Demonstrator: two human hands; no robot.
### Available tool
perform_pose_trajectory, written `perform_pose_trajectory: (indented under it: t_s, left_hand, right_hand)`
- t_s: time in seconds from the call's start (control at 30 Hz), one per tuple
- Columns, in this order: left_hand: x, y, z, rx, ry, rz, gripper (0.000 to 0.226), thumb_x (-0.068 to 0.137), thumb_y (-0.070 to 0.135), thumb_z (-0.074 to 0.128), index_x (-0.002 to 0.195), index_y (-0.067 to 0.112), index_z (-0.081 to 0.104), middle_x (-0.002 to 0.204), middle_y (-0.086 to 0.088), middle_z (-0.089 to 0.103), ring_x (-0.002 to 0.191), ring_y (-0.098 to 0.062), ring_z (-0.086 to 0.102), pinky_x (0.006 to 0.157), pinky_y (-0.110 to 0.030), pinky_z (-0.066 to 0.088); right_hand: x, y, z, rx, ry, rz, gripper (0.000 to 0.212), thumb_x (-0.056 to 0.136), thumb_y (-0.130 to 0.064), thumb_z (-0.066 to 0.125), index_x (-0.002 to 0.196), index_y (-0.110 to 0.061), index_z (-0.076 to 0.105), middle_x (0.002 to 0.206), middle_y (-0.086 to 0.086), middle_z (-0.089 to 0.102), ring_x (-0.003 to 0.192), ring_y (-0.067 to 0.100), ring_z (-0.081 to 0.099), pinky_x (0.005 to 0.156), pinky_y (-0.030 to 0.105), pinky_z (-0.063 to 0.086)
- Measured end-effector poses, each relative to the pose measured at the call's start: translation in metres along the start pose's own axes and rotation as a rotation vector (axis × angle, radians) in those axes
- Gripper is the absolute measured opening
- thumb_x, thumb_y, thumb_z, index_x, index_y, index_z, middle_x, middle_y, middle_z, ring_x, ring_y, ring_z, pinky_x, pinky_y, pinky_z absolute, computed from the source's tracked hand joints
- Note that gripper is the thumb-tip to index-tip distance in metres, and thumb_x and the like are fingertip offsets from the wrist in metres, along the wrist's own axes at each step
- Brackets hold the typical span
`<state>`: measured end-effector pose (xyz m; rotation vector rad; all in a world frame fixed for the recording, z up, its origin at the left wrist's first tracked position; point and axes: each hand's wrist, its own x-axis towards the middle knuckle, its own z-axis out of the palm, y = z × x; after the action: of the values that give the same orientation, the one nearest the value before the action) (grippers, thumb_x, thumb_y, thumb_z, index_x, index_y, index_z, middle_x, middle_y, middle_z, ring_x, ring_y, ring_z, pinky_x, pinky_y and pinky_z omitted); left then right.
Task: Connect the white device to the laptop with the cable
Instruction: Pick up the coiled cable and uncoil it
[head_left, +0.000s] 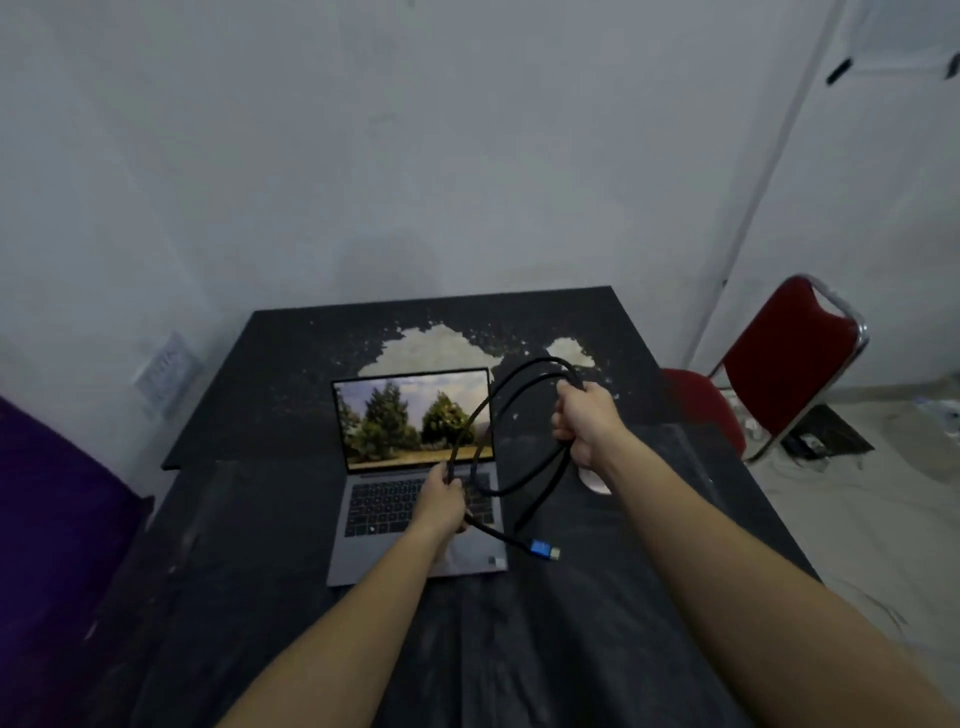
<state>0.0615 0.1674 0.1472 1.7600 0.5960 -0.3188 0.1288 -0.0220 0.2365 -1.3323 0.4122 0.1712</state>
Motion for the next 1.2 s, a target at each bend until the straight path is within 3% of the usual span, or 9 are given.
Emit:
perform_pose_trajectory:
  t_s: [0.1, 0.27, 0.37, 0.47, 0.67, 0.77, 0.83, 0.93, 1.2]
  left_hand:
    - [-0.005, 0.017, -0.05, -0.072, 0.013, 0.191, 0.026, 0.106, 0.011, 0.037, 0.127, 0.021, 0.048, 0.111, -0.014, 0.059, 0.071, -0.022, 0.061, 0.055, -0.03, 0.049]
    - [-0.002, 0.036, -0.121, -0.113, -0.054, 0.331, 0.027, 0.099, -0.003, 0.041, 0.098, 0.012, 0.064, 0.109, -0.015, 0.059, 0.085, -0.029, 0.065, 0.068, -0.034, 0.055]
    - [0.004, 0.043, -0.155, -0.087, -0.054, 0.36, 0.028, 0.096, -0.008, 0.044, 0.098, 0.014, 0.061, 0.103, -0.014, 0.054, 0.076, -0.022, 0.063, 0.08, -0.044, 0.056]
    - [0.014, 0.048, -0.181, -0.098, -0.075, 0.342, 0.035, 0.093, -0.012, 0.045, 0.105, 0.017, 0.061, 0.114, -0.012, 0.053, 0.084, -0.02, 0.067, 0.083, -0.046, 0.057]
    - [0.038, 0.049, -0.219, -0.175, 0.01, 0.339, 0.047, 0.097, 0.0, 0.053, 0.129, 0.026, 0.032, 0.106, -0.016, 0.065, 0.084, -0.023, 0.067, 0.07, -0.033, 0.057]
    - [0.057, 0.044, -0.232, -0.11, 0.051, 0.265, 0.014, 0.102, 0.011, 0.05, 0.115, 0.01, 0.055, 0.096, -0.012, 0.066, 0.077, -0.019, 0.063, 0.069, -0.029, 0.051]
    - [0.072, 0.046, -0.242, -0.102, 0.1, 0.247, 0.02, 0.104, 0.017, 0.045, 0.102, 0.009, 0.063, 0.086, -0.009, 0.06, 0.069, -0.018, 0.058, 0.062, -0.029, 0.048]
    - [0.101, 0.061, -0.258, -0.194, 0.187, 0.222, 0.022, 0.106, 0.021, 0.041, 0.106, 0.011, 0.06, 0.081, -0.008, 0.052, 0.062, -0.018, 0.051, 0.052, -0.029, 0.047]
    - [0.209, 0.089, -0.282, -0.195, 0.335, 0.18, 0.025, 0.099, 0.009, 0.042, 0.118, 0.008, 0.057, 0.082, -0.004, 0.054, 0.066, -0.013, 0.049, 0.058, -0.028, 0.042]
  right_hand:
    - [-0.01, -0.032, 0.047, 0.044, 0.004, -0.085, 0.028, 0.104, -0.015, 0.046, 0.082, -0.028, 0.034, 0.063, 0.001, 0.031, 0.033, 0.006, 0.028, 0.033, 0.017, 0.021]
    - [-0.027, -0.07, 0.113, 0.097, 0.048, -0.154, 0.013, 0.103, -0.013, 0.045, 0.093, -0.018, 0.039, 0.064, 0.003, 0.033, 0.032, 0.007, 0.029, 0.034, 0.017, 0.021]
    - [-0.032, -0.078, 0.15, 0.194, 0.058, -0.135, 0.026, 0.103, -0.008, 0.044, 0.079, -0.015, 0.038, 0.063, 0.003, 0.03, 0.028, 0.005, 0.028, 0.033, 0.016, 0.02]
    - [-0.033, -0.081, 0.184, 0.322, 0.064, -0.097, 0.031, 0.1, 0.001, 0.04, 0.074, -0.014, 0.035, 0.063, 0.001, 0.024, 0.028, 0.006, 0.022, 0.032, 0.015, 0.018]
    - [-0.015, -0.105, 0.231, 0.427, 0.005, -0.115, 0.036, 0.103, -0.003, 0.036, 0.071, -0.018, 0.033, 0.052, -0.003, 0.022, 0.027, 0.006, 0.019, 0.029, 0.016, 0.015]
    - [-0.002, -0.128, 0.245, 0.33, -0.059, -0.175, 0.031, 0.104, -0.01, 0.042, 0.074, -0.017, 0.038, 0.051, -0.003, 0.031, 0.029, 0.006, 0.025, 0.031, 0.018, 0.018]
    - [0.01, -0.138, 0.252, 0.223, -0.095, -0.236, 0.023, 0.103, -0.016, 0.048, 0.081, -0.015, 0.043, 0.057, -0.001, 0.034, 0.036, 0.008, 0.029, 0.035, 0.02, 0.021]
    - [0.038, -0.14, 0.26, 0.019, -0.143, -0.314, 0.016, 0.101, -0.025, 0.052, 0.09, -0.013, 0.049, 0.06, -0.002, 0.037, 0.041, 0.01, 0.033, 0.038, 0.022, 0.024]
    - [0.137, -0.099, 0.267, -0.626, -0.197, -0.553, 0.02, 0.104, -0.031, 0.039, 0.112, -0.017, 0.051, 0.081, 0.0, 0.053, 0.063, 0.015, 0.048, 0.053, 0.03, 0.039]
